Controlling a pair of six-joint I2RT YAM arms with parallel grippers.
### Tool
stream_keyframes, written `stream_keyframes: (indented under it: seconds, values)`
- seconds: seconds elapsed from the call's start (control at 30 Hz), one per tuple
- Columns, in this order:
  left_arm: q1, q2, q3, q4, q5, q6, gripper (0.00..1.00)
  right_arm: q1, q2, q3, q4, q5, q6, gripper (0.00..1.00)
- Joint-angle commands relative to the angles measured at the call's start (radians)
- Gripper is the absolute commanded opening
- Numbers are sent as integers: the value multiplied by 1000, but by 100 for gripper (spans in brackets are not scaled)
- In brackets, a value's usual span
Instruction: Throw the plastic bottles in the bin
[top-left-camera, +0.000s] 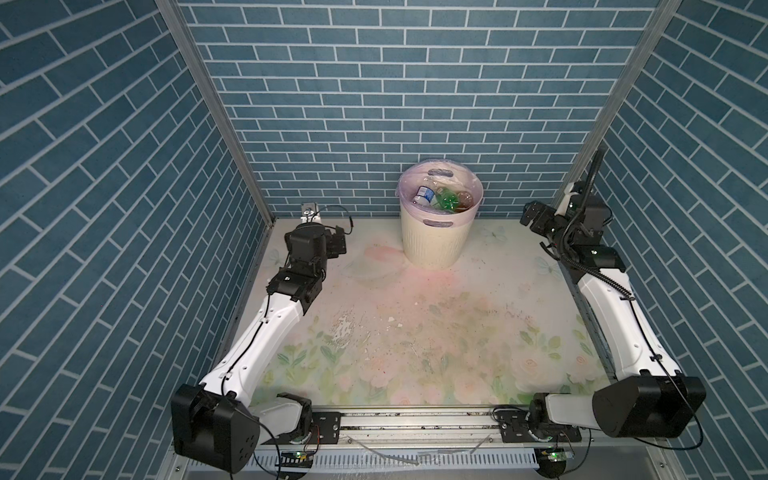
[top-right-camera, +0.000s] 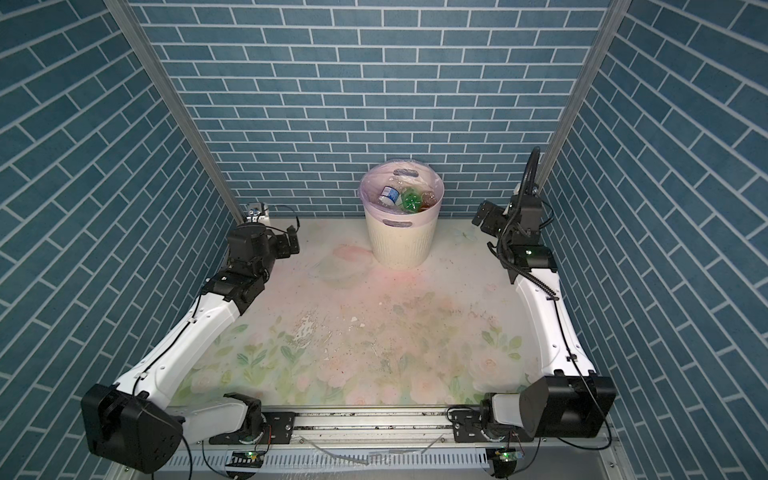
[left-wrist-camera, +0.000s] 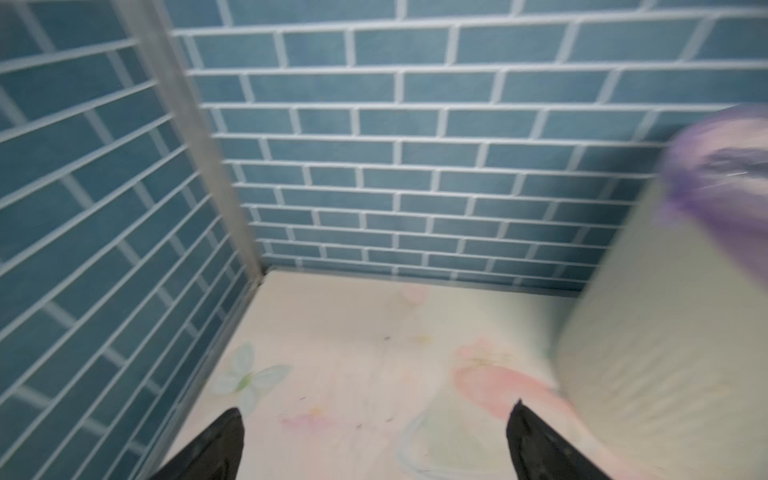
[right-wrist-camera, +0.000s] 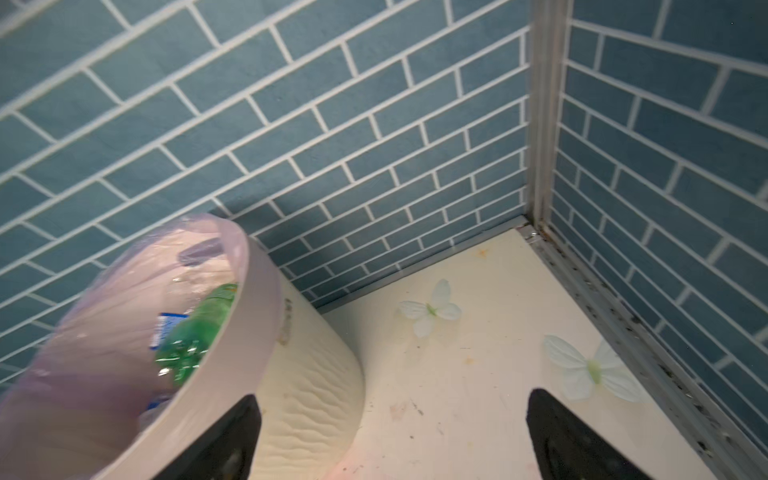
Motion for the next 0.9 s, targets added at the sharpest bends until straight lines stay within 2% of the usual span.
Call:
stream_keyframes:
  seconds: [0.0,0.13,0.23,0.3,0.37,0.43,0.5,0.53,0.63,0.77,0.87]
  values:
    - [89,41,-78,-4,-164,-18,99,-4,-54,-196,186,150,-49,99]
    - [131,113,-152,58,-216,-40,99,-3,-123,-499,517,152,-78,99]
    - [134,184,-212,130,-260,-53,99,17,-135,-643,661,194,-166,99]
    - [137,228,-249,187,-263,-67,99,46,-130,-681,667,272,-235,99]
    - [132,253,-270,238,-275,-31,99,68,-122,-718,693,336,-291,99]
    - [146,267,-334,347,-250,-28,99,76,-126,-776,754,382,-328,99]
    - [150,294,-423,522,-225,-1,99,76,-130,-840,836,389,-354,99]
    - [135,285,-449,555,-174,31,99,76,-127,-868,878,380,-363,99]
    - [125,251,-549,732,-126,72,99,80,-97,-908,953,357,-382,99]
    - [106,264,-545,743,-102,110,99,91,-63,-890,918,388,-390,99]
    - [101,266,-543,743,-109,114,99,105,-6,-946,1044,453,-427,99]
